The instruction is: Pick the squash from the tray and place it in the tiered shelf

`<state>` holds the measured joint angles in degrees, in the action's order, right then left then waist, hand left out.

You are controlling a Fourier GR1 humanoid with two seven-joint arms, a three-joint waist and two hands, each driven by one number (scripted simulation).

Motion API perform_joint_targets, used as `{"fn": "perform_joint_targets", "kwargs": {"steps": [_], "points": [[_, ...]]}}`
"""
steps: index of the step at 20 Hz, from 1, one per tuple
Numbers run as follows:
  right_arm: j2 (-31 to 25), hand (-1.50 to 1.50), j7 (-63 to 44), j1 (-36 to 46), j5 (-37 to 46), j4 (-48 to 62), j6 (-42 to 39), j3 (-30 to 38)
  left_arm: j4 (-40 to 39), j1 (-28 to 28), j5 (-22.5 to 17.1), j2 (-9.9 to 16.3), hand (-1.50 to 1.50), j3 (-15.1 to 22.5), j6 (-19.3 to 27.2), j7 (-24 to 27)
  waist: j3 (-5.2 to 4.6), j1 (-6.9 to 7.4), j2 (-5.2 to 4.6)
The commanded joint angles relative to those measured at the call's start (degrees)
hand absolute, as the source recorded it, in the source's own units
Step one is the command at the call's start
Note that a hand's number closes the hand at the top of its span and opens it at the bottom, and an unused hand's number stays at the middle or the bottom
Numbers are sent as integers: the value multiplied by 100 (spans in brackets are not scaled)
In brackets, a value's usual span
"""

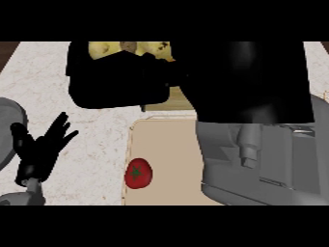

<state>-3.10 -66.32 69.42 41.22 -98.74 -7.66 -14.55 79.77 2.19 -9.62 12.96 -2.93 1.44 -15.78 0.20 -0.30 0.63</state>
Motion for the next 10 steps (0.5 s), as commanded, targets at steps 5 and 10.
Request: {"fn": "perform_joint_targets", "kwargs": {"steps": [5, 10], "points": [[-438, 150, -265, 1054, -405, 1105, -782, 1080, -282, 100, -21, -152, 0, -1, 45, -143, -28, 36, -52], [-531, 150, 389, 1124, -449, 2068, -699, 1182, 198, -162, 5, -106, 0, 115, -28, -307, -25, 116, -57]]}}
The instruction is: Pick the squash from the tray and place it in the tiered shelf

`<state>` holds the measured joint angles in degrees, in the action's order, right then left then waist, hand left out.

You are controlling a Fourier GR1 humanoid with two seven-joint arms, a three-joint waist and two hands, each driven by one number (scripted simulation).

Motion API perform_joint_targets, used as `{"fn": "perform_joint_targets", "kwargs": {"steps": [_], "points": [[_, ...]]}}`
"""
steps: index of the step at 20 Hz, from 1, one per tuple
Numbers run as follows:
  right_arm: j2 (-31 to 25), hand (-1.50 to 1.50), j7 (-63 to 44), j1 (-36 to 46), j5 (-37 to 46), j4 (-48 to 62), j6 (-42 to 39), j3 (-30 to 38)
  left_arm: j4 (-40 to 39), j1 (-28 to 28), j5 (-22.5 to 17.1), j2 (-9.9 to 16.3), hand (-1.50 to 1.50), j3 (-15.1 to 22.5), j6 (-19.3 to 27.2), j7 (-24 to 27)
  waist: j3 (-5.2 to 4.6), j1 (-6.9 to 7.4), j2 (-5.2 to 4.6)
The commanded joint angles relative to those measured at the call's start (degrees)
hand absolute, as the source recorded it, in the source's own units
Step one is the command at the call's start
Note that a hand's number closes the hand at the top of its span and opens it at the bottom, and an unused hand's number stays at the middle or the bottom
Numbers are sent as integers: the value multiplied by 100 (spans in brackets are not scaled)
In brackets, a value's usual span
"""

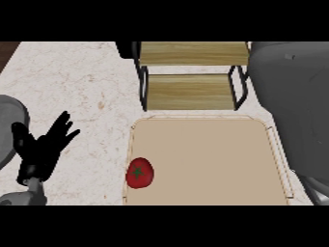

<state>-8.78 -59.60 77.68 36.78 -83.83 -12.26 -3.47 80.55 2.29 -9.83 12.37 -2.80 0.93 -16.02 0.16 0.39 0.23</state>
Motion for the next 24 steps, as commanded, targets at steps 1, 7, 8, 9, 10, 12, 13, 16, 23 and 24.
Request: {"fn": "perform_joint_targets", "kwargs": {"steps": [1, 7, 8, 9, 10, 12, 13, 16, 23, 24], "points": [[-268, 150, 226, 475, -217, 1021, -339, 386, -68, -78, 147, -61, 0, 145, 58, -183, -21, 54, -40], [-319, 150, 1039, -9, 80, 1519, -104, 152, -254, 129, 193, -149, 0, 82, 142, -172, -19, 10, -37], [-447, 150, 995, 317, -40, 1728, -302, 340, -234, 13, 247, -102, 0, 126, 76, -152, -20, 23, -34], [-375, 150, 1163, 233, 120, 1760, -74, 221, -776, 441, -36, 126, 0, -218, -253, 4, -23, -6, -48], [-353, 150, 1178, 142, 246, 1927, 4, 165, 9, -81, 110, 34, 0, -12, -42, -230, -18, 50, -31], [-179, 150, 1275, 130, 324, 2024, 326, 187, -149, -193, 210, -205, 0, 124, 20, 8, -20, 48, -37], [-189, 150, 1139, 340, 296, 2107, 198, 242, -562, 36, 60, 111, 0, -209, -233, 173, -22, 27, -39], [-426, 150, 1854, 129, 406, 2636, 397, 285, -560, 265, 281, -234, 0, 81, 70, 8, -21, 30, -58], [-175, 150, 2199, 103, 465, 2838, 754, 333, -238, 55, 117, 49, 0, -136, -186, -173, -18, 21, -29], [-263, 150, 2609, 190, 478, 3171, 972, 428, -367, 154, 188, -85, 0, -102, -51, -98, -19, 45, -47]]}}
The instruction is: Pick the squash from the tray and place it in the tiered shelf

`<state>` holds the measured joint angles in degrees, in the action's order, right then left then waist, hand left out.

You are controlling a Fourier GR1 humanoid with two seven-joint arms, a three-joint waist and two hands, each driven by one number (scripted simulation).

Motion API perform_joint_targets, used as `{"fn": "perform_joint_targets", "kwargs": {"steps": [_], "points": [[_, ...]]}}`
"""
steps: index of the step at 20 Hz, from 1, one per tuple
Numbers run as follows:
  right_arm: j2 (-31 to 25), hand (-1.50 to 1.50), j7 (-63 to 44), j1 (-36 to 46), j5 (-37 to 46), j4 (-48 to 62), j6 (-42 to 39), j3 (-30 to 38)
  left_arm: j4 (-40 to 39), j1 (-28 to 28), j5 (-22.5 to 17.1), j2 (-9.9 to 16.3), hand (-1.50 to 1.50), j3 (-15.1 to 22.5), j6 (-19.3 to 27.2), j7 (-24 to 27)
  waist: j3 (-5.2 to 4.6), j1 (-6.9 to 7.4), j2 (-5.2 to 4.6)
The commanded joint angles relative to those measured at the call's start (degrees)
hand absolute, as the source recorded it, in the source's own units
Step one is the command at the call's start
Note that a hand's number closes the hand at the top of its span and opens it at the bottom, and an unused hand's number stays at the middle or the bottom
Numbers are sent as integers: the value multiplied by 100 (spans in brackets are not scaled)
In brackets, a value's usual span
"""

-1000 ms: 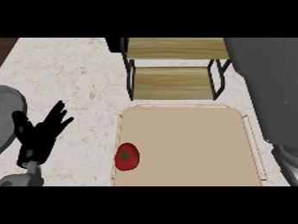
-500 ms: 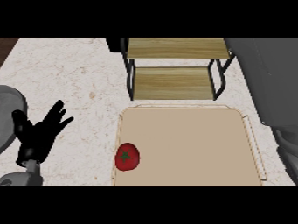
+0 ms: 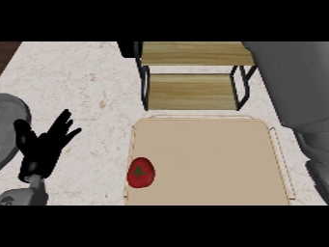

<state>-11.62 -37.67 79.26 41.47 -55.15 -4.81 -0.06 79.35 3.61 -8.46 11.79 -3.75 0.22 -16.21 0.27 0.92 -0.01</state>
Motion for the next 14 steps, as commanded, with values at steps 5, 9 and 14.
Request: {"fn": "perform_joint_targets", "kwargs": {"steps": [5, 9, 14], "points": [[-3, 150, 650, 73, 25, 582, 218, 143, -187, -35, 208, -228, 0, 169, 163, -145, -30, -24, -17], [-246, 150, 442, 33, 169, 139, -523, -180, -246, -324, 232, -274, 0, 171, 60, 193, -31, -101, 14], [51, -150, 19, 164, -181, 342, 752, 732, -183, -2, 148, -162, 0, 10, 110, -108, -29, -51, -5]]}}
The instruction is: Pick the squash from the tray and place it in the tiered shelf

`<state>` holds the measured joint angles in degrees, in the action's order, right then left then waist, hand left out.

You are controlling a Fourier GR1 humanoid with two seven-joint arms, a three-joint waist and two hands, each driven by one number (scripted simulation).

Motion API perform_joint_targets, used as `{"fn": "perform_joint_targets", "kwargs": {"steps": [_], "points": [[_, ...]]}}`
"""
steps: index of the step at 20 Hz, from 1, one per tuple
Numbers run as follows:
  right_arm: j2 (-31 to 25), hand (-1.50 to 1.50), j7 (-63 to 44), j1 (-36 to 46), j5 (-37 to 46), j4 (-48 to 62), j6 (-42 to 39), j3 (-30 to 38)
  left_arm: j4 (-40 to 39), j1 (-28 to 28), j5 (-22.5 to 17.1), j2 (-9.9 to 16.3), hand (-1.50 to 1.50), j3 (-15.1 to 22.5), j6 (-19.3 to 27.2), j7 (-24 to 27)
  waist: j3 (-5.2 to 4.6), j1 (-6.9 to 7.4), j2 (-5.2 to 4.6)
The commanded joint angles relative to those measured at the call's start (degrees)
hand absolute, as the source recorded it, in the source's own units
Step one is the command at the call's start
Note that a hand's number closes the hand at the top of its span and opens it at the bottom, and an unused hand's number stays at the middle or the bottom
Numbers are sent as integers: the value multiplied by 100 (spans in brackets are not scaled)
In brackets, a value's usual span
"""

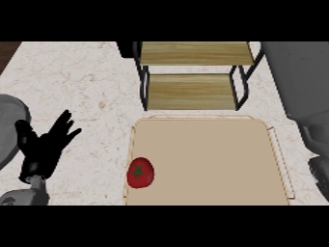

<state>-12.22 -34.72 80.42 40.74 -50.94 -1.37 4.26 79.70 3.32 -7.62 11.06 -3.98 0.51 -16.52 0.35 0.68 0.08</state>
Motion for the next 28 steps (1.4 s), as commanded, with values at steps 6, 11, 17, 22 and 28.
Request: {"fn": "perform_joint_targets", "kwargs": {"steps": [6, 11, 17, 22, 28], "points": [[455, -150, -132, -53, -662, -374, 1061, 826, -279, 34, -38, 11, 0, -47, -120, -64, -36, -38, -13], [265, -150, -166, 280, -1091, -280, 1425, 1415, -431, -81, 112, -16, 0, 5, -132, 209, -39, -15, -30], [-125, -150, -257, 149, -946, -630, 2020, 1563, -373, -42, 32, -69, 0, -59, -85, 32, -38, -71, -3], [-623, -150, -532, -230, -703, -858, 2274, 1684, -543, -43, -108, 69, 0, -261, -262, 163, -39, -134, 7], [-1467, -150, -807, -506, -1272, -1360, 1947, 2361, -214, -322, 163, -107, 0, -24, -65, 276, -33, -121, 12]]}}
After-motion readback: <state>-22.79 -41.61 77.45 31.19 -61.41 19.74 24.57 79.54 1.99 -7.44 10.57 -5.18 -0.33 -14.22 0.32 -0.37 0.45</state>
